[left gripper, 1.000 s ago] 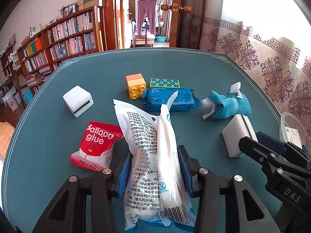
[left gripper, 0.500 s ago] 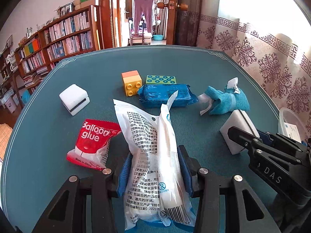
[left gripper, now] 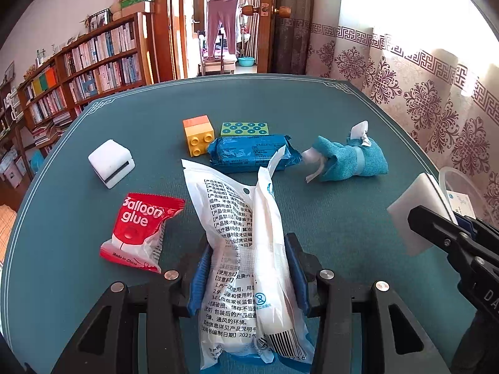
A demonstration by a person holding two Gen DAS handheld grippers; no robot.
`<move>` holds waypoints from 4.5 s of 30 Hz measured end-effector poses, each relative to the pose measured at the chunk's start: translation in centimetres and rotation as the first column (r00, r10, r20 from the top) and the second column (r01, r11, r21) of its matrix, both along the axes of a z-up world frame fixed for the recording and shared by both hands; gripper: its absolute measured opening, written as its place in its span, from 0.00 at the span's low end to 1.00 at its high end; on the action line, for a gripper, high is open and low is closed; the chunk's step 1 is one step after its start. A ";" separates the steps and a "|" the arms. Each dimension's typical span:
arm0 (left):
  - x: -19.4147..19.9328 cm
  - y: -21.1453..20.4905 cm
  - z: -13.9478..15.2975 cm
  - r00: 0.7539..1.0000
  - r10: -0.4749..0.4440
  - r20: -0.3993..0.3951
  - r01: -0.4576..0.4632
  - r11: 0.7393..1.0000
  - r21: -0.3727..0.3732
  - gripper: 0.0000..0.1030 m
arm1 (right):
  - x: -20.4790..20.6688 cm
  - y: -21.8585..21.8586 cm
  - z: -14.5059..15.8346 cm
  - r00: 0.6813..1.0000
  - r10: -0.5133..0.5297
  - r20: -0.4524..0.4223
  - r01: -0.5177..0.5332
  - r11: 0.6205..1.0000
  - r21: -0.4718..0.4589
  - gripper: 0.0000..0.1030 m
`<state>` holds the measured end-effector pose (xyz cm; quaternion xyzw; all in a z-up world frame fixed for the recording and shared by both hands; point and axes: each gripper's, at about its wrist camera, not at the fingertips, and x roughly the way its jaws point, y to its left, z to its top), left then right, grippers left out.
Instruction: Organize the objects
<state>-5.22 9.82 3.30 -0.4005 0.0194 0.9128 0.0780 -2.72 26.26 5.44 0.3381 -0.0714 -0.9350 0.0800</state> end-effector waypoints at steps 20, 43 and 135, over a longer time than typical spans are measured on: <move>1.0 2.8 0.5 0.998 -0.063 -0.004 0.063 0.998 -0.013 0.47 | 6.7 8.5 3.2 0.961 -0.249 -0.120 0.256 0.965 0.050 0.29; 2.3 6.3 1.3 0.989 -0.145 -0.010 0.144 0.989 -0.024 0.47 | 9.2 14.6 -0.7 0.908 -0.420 -0.007 0.418 0.903 0.101 0.29; 1.8 19.6 3.9 0.868 -0.489 -0.085 0.495 0.865 0.077 0.86 | 13.5 13.7 -0.5 0.925 -0.372 -0.074 0.379 0.917 0.129 0.43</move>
